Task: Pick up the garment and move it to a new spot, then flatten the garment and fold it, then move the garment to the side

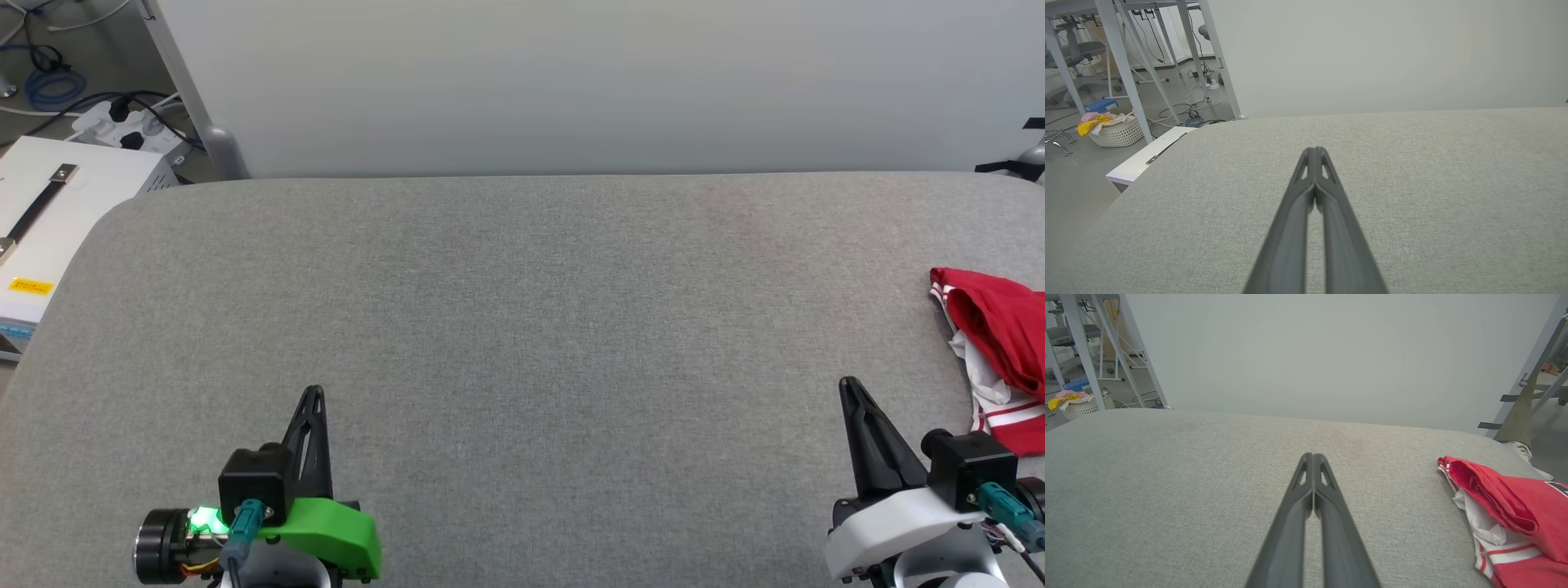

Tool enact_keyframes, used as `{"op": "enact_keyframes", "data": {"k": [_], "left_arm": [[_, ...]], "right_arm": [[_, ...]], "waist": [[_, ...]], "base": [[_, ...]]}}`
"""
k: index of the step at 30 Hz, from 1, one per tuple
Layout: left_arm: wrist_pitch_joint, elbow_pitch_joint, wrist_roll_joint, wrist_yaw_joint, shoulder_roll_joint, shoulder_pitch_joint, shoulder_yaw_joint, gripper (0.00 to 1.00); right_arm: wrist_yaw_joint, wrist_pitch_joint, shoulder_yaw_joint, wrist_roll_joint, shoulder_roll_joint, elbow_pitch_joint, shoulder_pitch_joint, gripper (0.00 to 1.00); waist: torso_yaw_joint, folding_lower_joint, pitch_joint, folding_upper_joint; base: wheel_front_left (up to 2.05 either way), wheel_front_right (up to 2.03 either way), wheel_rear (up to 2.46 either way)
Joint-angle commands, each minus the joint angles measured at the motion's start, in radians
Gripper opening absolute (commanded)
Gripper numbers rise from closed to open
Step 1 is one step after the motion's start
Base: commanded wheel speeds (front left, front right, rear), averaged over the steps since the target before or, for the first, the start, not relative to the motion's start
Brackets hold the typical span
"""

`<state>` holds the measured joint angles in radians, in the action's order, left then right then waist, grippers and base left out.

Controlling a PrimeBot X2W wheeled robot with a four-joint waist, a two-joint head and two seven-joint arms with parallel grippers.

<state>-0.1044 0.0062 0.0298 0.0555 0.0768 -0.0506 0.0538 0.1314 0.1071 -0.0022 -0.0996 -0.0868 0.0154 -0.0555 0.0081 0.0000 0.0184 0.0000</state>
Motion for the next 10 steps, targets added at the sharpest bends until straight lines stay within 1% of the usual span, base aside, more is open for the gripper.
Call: {"op": "enact_keyframes", "data": {"k": [1,10], "left_arm": [[0.005,-0.003,-0.010,-0.009,-0.005,0.023,-0.007,0.00],[0.023,-0.004,-0.013,-0.017,-0.009,0.028,-0.016,0.00]], "right_arm": [[0.000,-0.007,0.001,0.009,0.004,-0.004,0.020,0.00],[-0.001,-0.025,0.001,0.025,0.010,-0.006,0.026,0.00]], "waist": [[0.000,0.0000,-0.001,0.0000],[-0.002,0.0000,-0.004,0.0000]], "base": [[0.00,0.00,0.00],[0.00,0.00,0.00]]}}
